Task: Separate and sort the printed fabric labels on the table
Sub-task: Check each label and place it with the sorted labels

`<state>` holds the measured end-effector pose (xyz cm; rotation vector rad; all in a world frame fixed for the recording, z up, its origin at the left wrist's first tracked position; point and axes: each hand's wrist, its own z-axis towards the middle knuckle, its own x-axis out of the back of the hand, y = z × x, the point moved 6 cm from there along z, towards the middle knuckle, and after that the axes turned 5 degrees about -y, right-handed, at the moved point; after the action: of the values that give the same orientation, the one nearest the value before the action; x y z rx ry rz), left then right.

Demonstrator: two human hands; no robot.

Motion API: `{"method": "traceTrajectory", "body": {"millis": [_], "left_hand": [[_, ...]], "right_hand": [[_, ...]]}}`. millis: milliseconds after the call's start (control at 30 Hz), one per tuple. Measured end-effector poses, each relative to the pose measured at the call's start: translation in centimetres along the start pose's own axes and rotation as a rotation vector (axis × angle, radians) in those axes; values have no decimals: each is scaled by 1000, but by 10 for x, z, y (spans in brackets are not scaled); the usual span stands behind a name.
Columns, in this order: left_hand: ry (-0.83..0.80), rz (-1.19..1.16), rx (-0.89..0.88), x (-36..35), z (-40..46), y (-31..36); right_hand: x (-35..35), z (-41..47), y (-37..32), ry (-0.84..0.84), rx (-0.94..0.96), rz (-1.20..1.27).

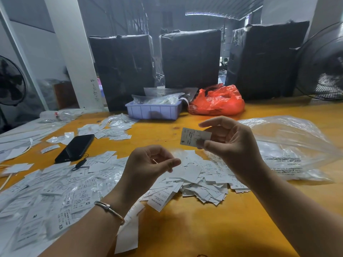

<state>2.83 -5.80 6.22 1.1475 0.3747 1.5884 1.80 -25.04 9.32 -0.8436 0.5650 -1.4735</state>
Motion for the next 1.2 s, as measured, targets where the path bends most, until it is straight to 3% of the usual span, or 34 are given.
{"method": "traceTrajectory", "body": {"millis": [267, 1033, 1200], "left_hand": [[32, 119, -107, 0, -2, 11], [-73, 100, -118, -6, -2, 9], [-90, 97, -130, -7, -2, 10]], "right_hand": [[-8, -3, -24, -4, 148, -231], [-10, -2, -12, -86, 49, -165], [-13, -1, -8, -129, 61, -297]]}}
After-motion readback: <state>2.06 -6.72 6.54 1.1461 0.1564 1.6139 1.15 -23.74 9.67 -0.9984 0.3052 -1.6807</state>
